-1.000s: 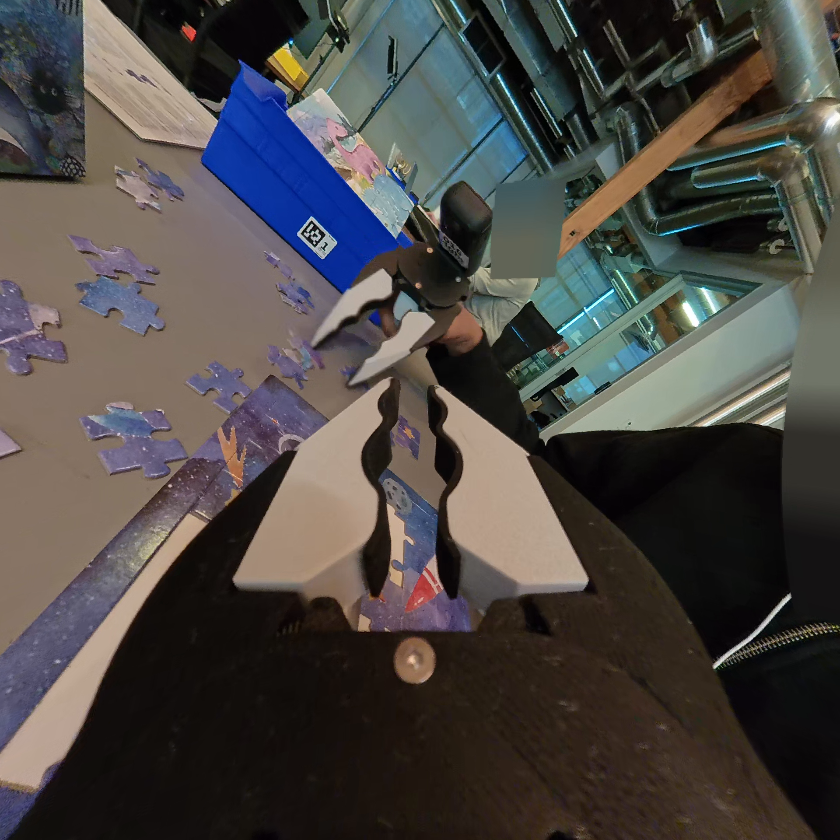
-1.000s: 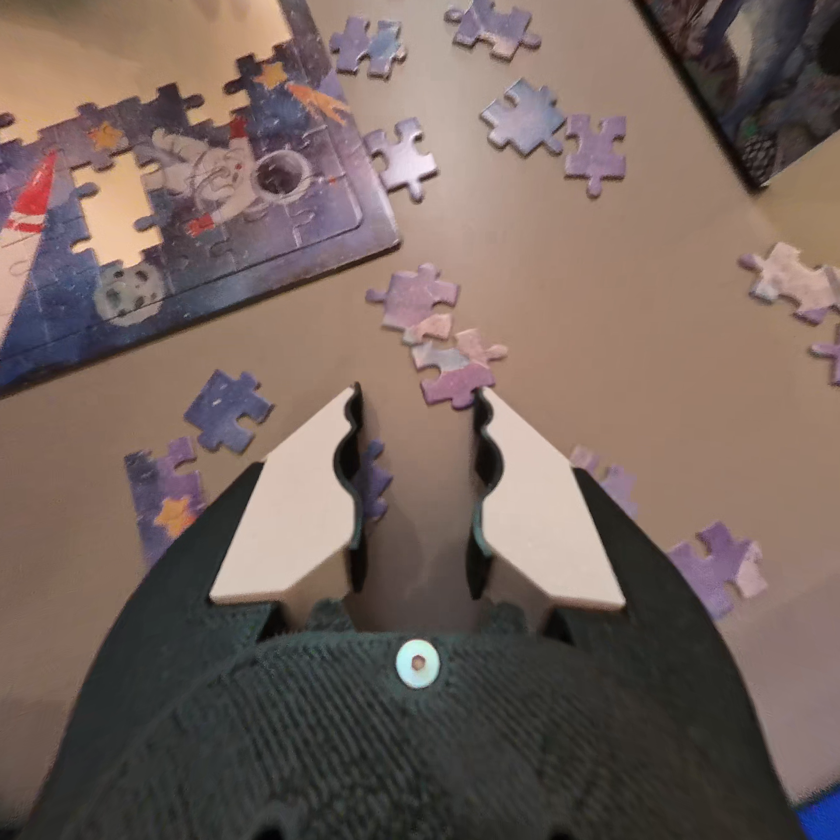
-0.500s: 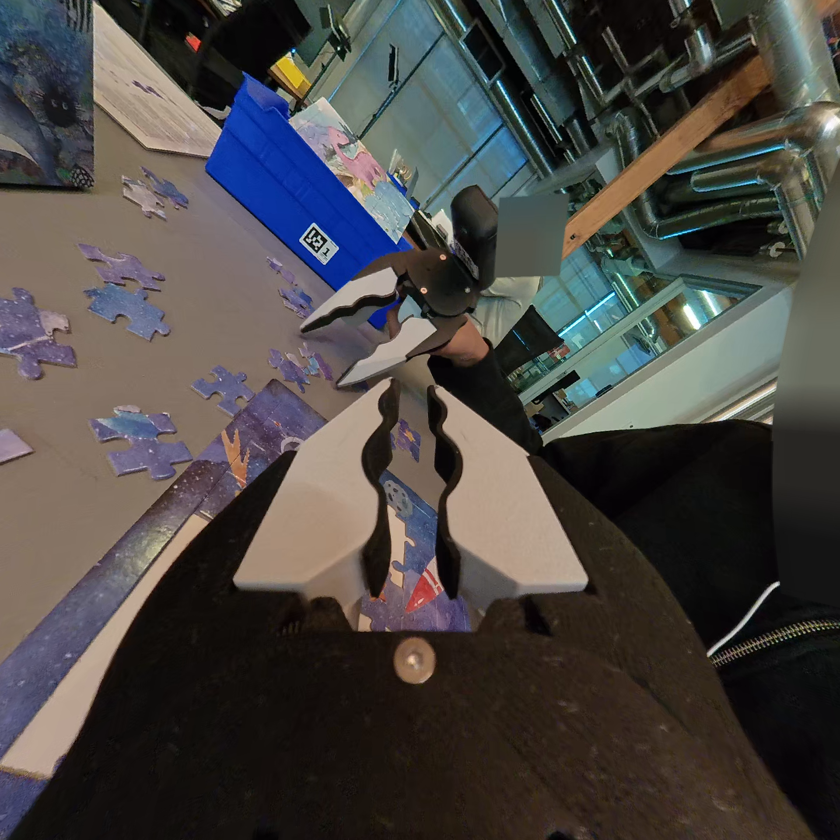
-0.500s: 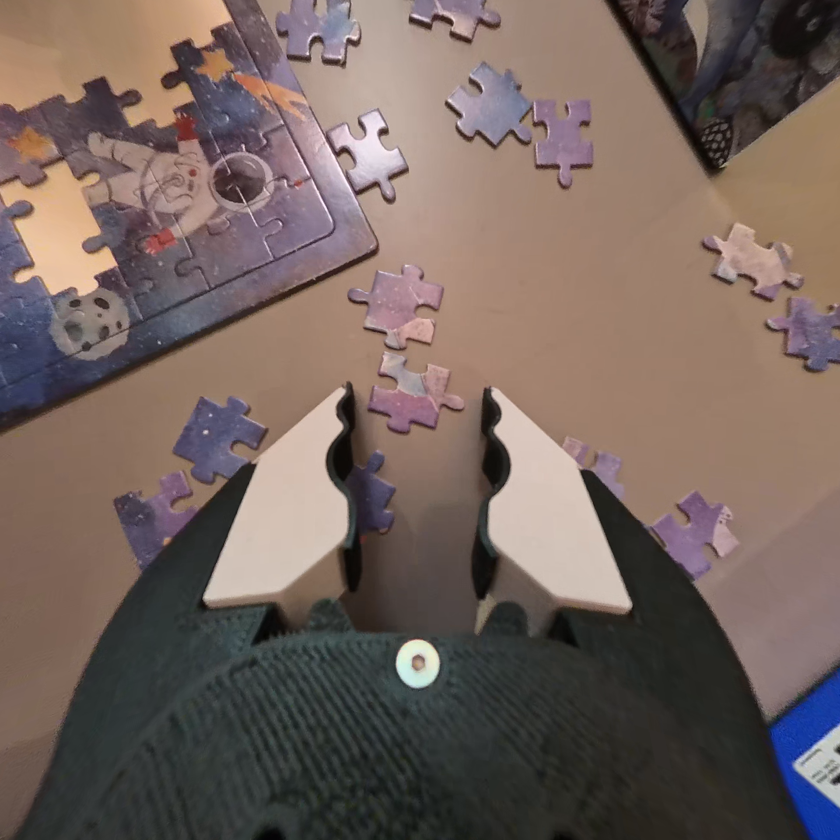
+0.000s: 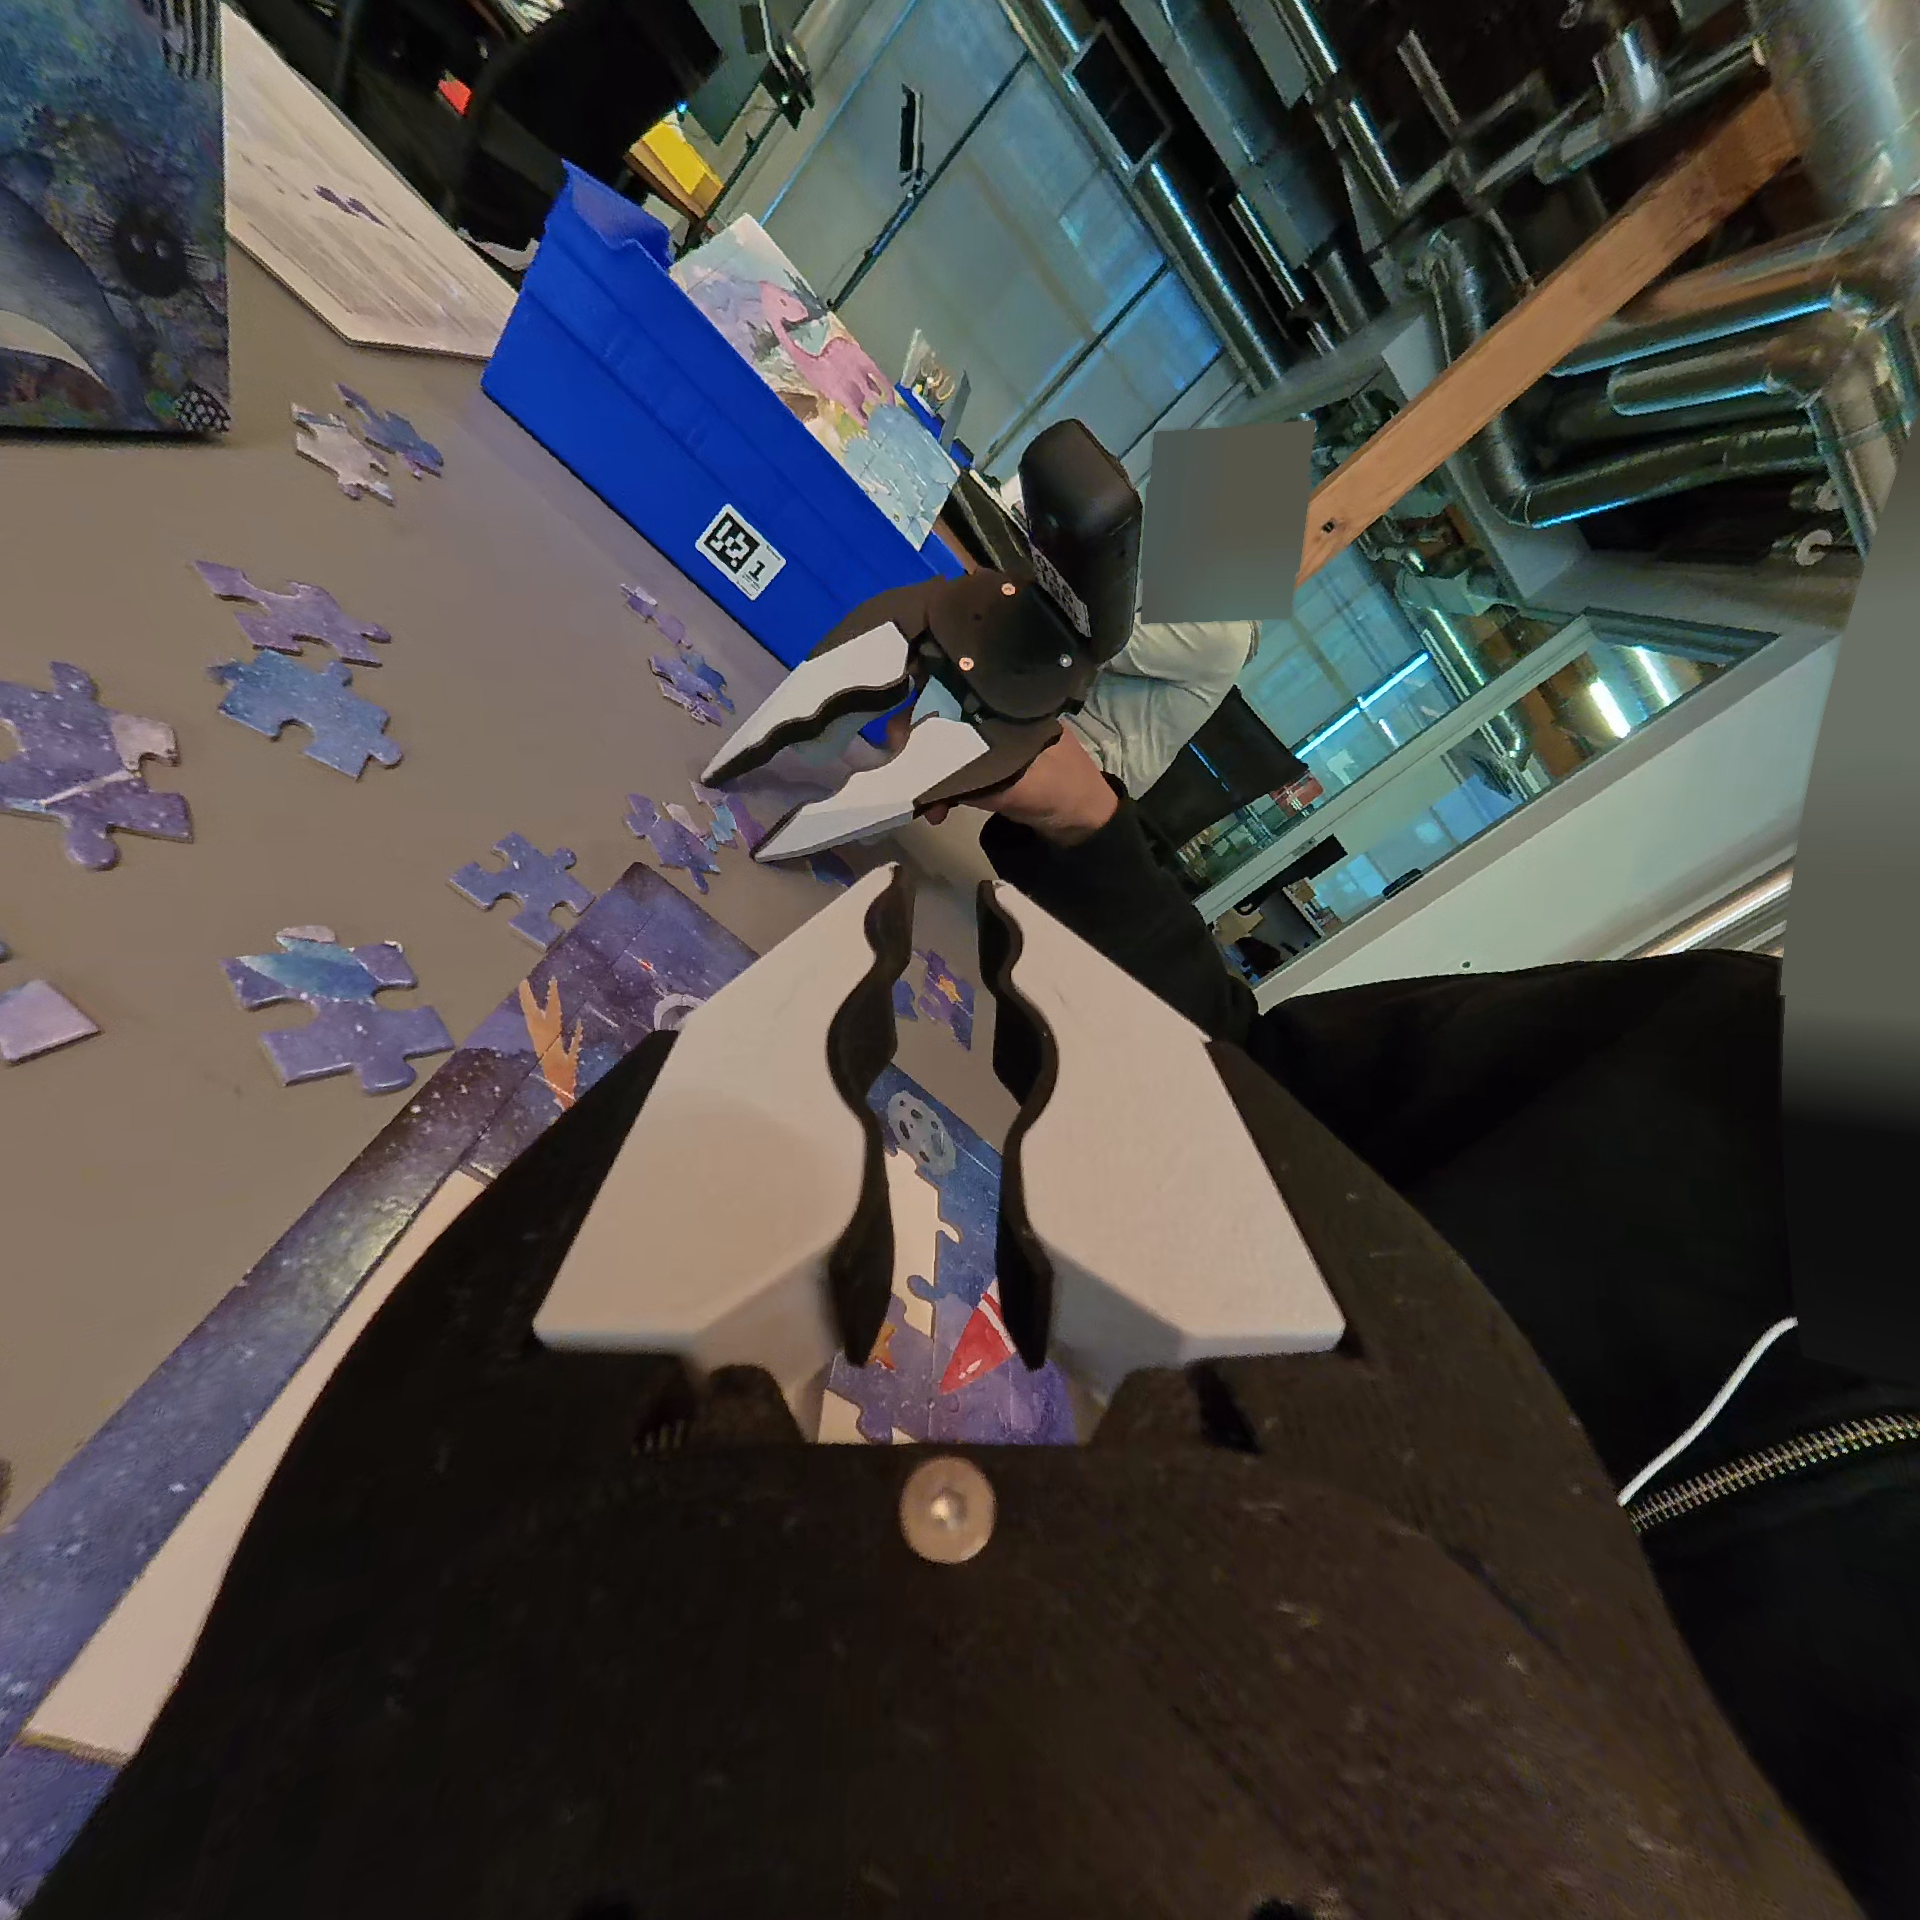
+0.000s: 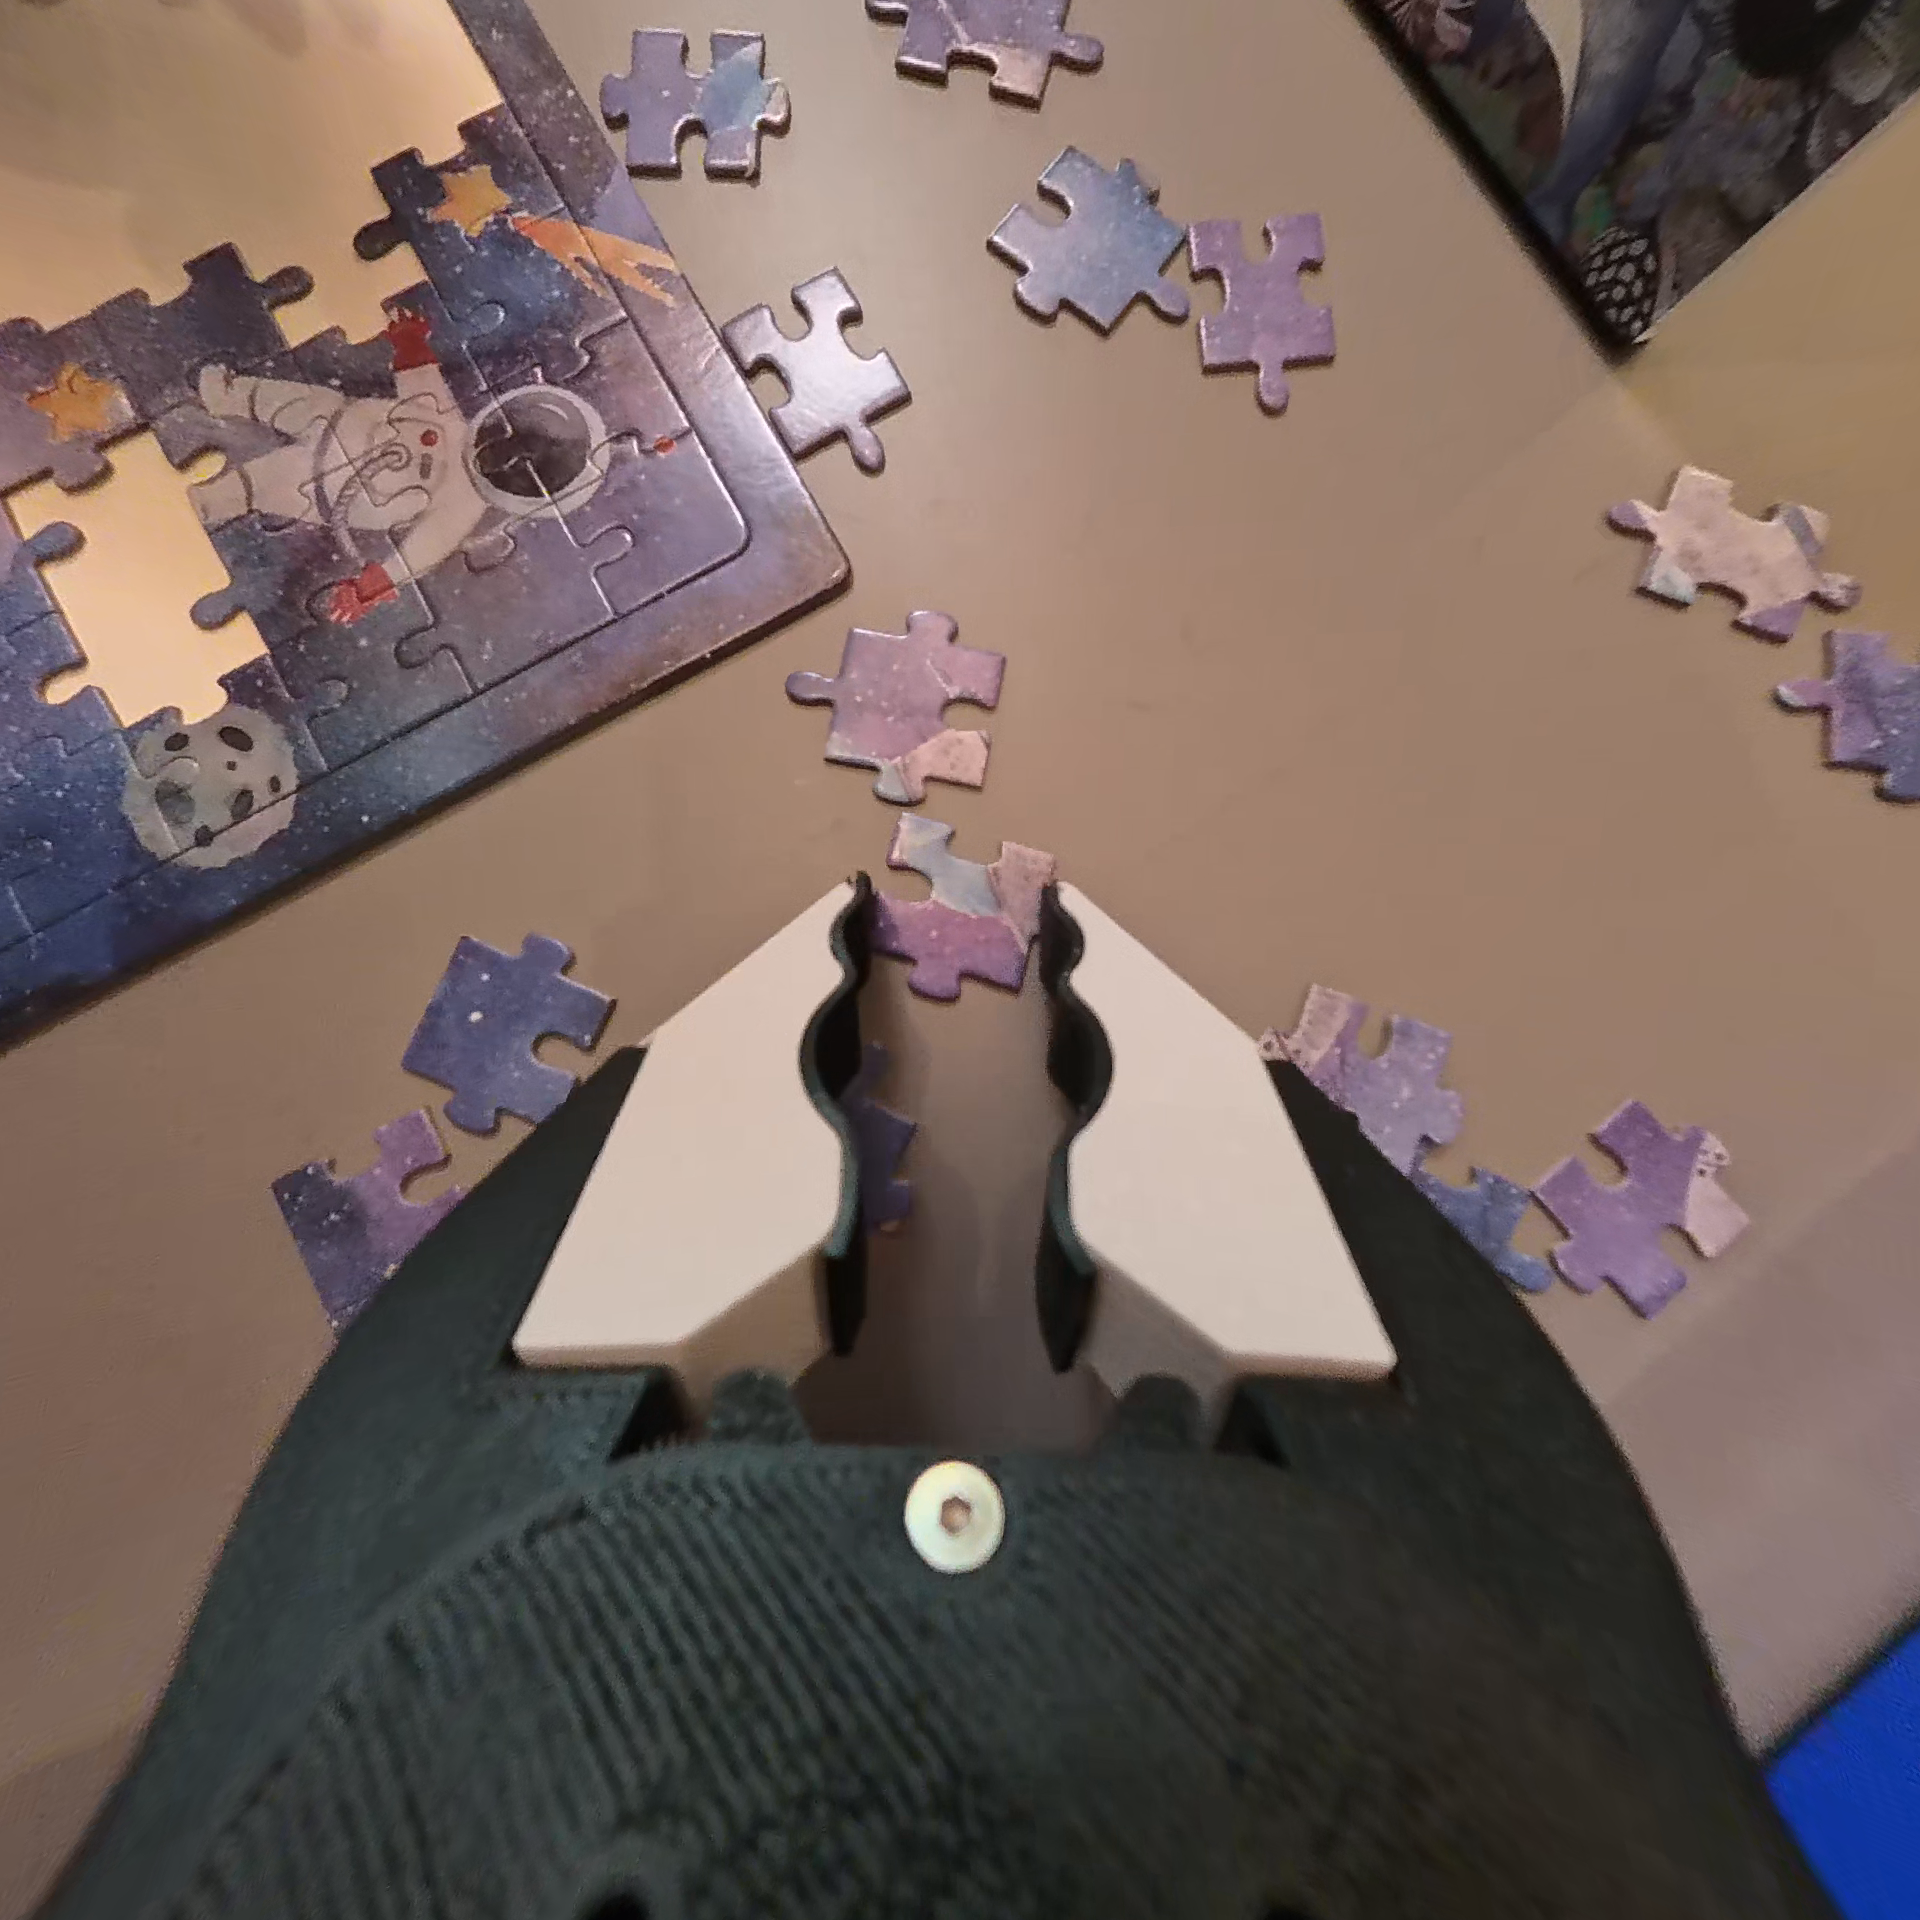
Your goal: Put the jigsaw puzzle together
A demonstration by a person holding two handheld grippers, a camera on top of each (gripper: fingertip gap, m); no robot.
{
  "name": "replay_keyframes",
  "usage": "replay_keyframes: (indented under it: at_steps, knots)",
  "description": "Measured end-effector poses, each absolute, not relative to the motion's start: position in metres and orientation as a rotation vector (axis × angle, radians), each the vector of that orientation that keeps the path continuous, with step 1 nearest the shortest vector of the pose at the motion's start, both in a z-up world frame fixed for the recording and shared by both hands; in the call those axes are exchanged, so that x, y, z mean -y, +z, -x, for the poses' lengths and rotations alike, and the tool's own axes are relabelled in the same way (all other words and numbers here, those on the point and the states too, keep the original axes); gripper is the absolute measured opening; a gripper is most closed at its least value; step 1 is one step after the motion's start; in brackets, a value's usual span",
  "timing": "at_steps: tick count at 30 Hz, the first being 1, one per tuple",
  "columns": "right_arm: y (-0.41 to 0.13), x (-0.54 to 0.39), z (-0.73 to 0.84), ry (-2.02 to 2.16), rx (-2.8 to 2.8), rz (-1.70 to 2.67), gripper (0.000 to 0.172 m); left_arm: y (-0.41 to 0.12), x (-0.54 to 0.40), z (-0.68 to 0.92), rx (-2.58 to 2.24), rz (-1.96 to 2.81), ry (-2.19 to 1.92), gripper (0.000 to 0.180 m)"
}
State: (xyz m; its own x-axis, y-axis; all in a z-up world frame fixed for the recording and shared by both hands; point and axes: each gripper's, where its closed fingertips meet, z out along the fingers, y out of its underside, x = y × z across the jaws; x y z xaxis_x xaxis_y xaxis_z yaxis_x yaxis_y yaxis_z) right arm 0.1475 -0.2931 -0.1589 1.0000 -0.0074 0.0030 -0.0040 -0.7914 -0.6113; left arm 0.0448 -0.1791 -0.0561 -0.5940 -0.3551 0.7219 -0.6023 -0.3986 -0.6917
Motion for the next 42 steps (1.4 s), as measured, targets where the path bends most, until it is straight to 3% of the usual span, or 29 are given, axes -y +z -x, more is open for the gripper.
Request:
replay_keyframes:
  at_steps: [42]
  knots:
    - [-0.157, 0.280, -0.133, -0.027, 0.106, 2.486, 0.032, -0.057, 0.179, -0.046, 1.587, -1.317, 2.111, 0.009]
